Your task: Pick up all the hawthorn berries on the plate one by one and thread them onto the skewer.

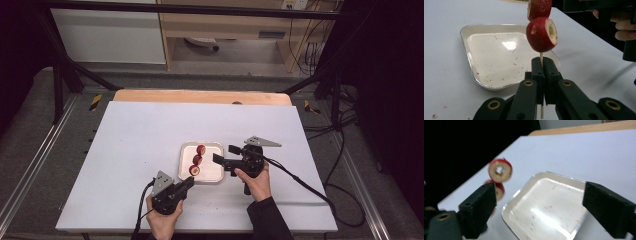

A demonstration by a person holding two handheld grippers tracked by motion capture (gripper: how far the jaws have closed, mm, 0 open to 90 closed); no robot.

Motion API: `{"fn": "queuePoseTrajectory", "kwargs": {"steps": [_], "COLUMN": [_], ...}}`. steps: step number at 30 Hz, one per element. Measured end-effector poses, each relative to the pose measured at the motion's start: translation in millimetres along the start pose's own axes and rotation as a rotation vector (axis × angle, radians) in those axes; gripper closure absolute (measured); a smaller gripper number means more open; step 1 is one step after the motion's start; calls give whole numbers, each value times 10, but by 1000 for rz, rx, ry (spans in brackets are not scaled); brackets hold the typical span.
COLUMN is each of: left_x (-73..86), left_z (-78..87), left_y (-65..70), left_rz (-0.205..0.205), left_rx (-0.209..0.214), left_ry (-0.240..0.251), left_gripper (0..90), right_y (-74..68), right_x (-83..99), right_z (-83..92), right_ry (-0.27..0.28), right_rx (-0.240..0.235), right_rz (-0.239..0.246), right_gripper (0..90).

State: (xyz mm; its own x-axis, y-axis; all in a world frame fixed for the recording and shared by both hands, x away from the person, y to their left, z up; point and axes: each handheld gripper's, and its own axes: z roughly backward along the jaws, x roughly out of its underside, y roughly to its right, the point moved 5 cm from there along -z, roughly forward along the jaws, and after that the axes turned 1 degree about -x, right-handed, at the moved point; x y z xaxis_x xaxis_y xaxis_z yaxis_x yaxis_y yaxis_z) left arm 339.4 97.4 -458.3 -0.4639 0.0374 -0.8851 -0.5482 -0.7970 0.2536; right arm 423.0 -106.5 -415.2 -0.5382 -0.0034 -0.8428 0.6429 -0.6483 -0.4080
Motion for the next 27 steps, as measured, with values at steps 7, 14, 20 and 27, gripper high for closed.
{"fn": "queuePoseTrajectory", "kwargs": {"steps": [7,14,20,27], "left_x": [-32,-128,-253,-405], "left_z": [52,69,64,8], "left_y": [-100,-179,-229,-217], "left_rz": [-42,-80,-120,-150], "left_rx": [1,11,0,3], "left_ry": [-43,-97,-133,-173], "left_gripper": [884,883,883,883], "right_y": [157,335,501,628], "right_x": [142,363,570,714], "right_z": [140,292,456,638], "right_ry": [-153,-256,-295,-281], "right_rx": [38,85,123,105], "right_rz": [120,191,224,213], "right_gripper": [29,10,12,11]}}
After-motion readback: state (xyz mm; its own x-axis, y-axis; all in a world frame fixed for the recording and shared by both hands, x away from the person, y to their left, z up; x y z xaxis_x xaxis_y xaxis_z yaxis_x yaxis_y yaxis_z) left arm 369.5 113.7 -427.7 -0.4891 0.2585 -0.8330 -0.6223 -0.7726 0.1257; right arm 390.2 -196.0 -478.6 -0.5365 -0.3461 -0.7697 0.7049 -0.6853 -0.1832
